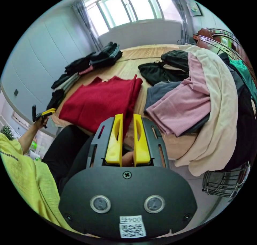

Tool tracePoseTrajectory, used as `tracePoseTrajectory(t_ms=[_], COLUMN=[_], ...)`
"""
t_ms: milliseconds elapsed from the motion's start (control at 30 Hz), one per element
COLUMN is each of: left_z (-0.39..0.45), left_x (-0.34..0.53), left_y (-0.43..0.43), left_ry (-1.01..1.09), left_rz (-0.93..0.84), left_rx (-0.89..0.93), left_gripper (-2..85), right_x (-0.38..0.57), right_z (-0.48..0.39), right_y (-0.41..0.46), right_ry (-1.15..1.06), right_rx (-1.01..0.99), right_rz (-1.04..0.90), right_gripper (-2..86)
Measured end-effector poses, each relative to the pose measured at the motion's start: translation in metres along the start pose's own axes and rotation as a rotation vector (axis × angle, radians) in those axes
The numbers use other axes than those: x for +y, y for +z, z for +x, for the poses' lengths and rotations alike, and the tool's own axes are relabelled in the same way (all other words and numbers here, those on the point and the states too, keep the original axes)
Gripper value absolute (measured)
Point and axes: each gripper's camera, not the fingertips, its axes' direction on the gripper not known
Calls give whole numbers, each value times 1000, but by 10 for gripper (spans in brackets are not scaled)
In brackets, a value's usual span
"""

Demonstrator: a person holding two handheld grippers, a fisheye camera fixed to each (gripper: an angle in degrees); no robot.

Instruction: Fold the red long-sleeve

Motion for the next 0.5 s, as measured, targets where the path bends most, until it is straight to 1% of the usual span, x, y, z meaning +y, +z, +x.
tracePoseTrajectory(t_ms=[67, 133, 233, 333, 367, 500], left_z=[-12, -11, 2, 9, 5, -21], left_x=[-35, -67, -127, -182, -202, -257], left_y=[-9, -2, 32, 67, 80, 123], left_ry=[-34, -33, 31, 69, 68, 37], left_rz=[110, 151, 106, 72, 60, -28], left_rx=[26, 27, 32, -59, -91, -111], left_gripper=[103, 93, 87, 85, 85, 86], right_x=[-24, -50, -93, -134, -150, -193], right_z=[1, -2, -5, -4, -2, 21], right_y=[10, 26, 62, 101, 114, 149], right_ry=[-6, -27, -48, -77, -89, -64], right_rx=[3, 13, 39, 94, 118, 159], right_rz=[11, 22, 4, -35, -52, -102], right_gripper=[72, 74, 78, 87, 92, 107])
